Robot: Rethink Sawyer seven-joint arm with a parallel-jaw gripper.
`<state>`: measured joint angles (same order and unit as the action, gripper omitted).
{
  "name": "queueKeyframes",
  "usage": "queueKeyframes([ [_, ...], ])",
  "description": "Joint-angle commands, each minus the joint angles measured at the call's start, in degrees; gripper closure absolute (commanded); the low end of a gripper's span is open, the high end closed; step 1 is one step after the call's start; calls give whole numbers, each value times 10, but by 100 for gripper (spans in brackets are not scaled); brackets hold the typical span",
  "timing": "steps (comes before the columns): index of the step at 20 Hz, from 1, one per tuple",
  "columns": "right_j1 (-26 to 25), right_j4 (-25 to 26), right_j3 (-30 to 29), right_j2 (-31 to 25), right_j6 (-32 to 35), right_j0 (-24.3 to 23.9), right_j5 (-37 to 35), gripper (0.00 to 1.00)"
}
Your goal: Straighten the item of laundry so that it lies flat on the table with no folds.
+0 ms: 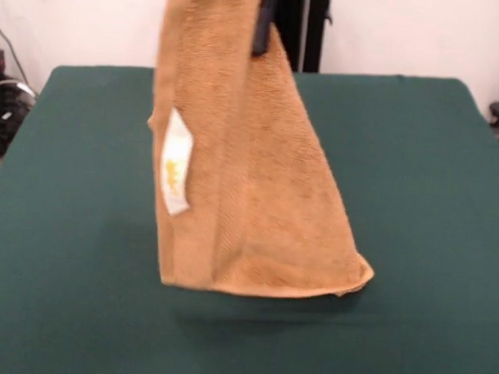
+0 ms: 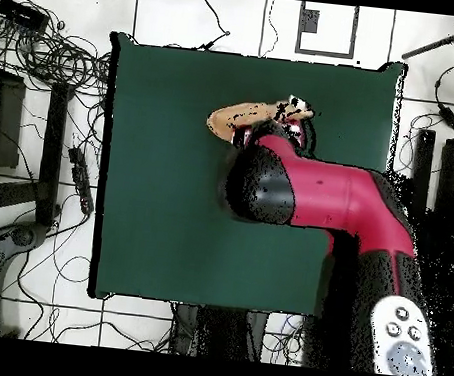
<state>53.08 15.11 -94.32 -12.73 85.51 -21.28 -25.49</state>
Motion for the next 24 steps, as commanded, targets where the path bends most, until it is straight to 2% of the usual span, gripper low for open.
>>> queueKeyframes([
  [1, -31, -139, -119, 16, 178, -29, -129, 100],
  [6, -45, -154, -112, 56, 209, -12, -140, 100],
  [17, -91, -151, -89, 71, 172, -4, -106, 100],
  [22, -110, -127, -68, 99, 173, 11, -74, 100],
  [24, -113, -62, -35, 91, 85, 7, -48, 100],
])
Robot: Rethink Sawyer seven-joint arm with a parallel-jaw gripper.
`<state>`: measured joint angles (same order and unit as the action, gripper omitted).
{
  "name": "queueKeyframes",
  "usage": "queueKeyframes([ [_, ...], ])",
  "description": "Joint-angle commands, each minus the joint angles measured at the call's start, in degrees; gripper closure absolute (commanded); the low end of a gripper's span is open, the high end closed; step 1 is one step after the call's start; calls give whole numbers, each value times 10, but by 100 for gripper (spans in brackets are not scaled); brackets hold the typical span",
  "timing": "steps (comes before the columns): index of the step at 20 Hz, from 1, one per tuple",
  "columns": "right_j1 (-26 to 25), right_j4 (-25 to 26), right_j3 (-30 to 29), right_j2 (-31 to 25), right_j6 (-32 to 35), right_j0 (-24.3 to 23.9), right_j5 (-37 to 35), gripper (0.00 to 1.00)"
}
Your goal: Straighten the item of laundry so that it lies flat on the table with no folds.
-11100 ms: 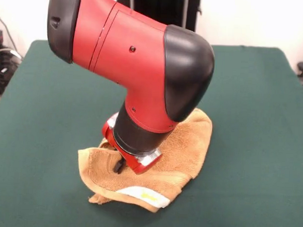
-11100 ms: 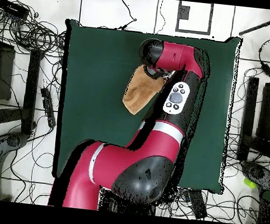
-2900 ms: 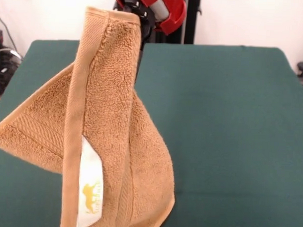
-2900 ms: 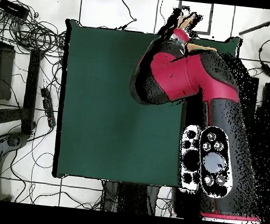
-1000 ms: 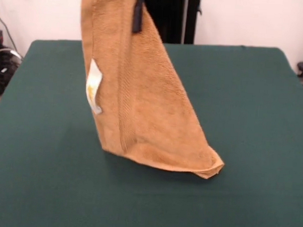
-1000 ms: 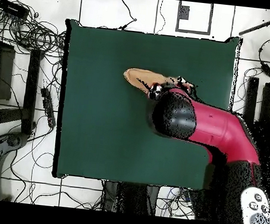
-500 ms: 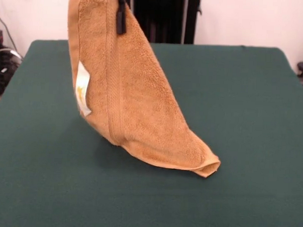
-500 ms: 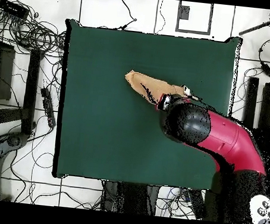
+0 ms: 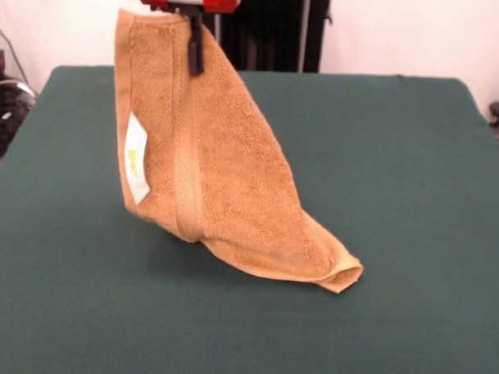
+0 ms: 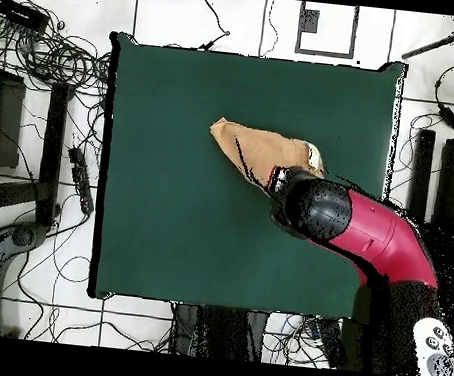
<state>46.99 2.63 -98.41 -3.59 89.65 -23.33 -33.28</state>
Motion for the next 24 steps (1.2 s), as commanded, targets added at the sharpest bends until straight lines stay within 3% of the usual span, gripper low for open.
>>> queueKeyframes([
  [1, -52, 98, 26, -29, -33, 9, 42, 100],
  [3, -44, 161, 66, -78, -149, -11, 45, 100],
  [5, -28, 216, 94, -97, -192, -7, 35, 100],
  [10, -23, 285, 114, -153, -223, -18, 11, 100],
  [24, 56, 259, 170, -214, -260, -21, -204, 100],
])
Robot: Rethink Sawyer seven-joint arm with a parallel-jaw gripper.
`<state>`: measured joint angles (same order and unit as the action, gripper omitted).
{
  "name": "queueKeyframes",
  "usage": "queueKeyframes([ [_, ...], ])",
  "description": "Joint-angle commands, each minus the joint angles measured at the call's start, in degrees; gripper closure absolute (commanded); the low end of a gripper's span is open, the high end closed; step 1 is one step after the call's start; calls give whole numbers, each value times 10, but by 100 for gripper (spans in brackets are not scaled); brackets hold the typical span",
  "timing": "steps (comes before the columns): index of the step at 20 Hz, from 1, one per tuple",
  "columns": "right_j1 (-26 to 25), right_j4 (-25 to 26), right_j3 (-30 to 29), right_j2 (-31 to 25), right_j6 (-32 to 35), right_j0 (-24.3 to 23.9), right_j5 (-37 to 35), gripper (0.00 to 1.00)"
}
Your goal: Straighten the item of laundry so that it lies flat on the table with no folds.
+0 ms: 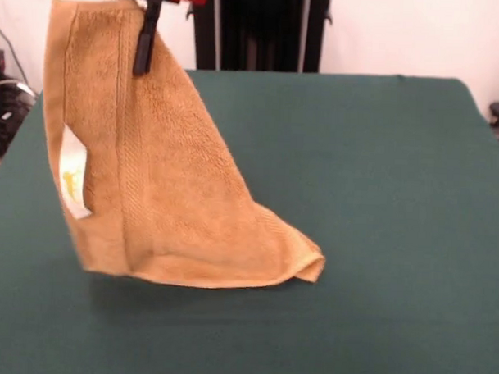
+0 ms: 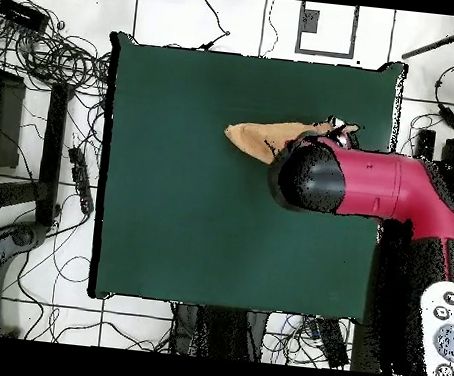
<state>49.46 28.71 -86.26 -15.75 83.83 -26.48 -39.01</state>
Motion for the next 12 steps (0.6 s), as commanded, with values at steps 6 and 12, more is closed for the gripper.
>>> queueKeyframes([
  [6, 57, 4, 89, -115, -237, 13, -218, 100],
  [12, 64, 19, 80, -112, -202, 20, -202, 100],
])
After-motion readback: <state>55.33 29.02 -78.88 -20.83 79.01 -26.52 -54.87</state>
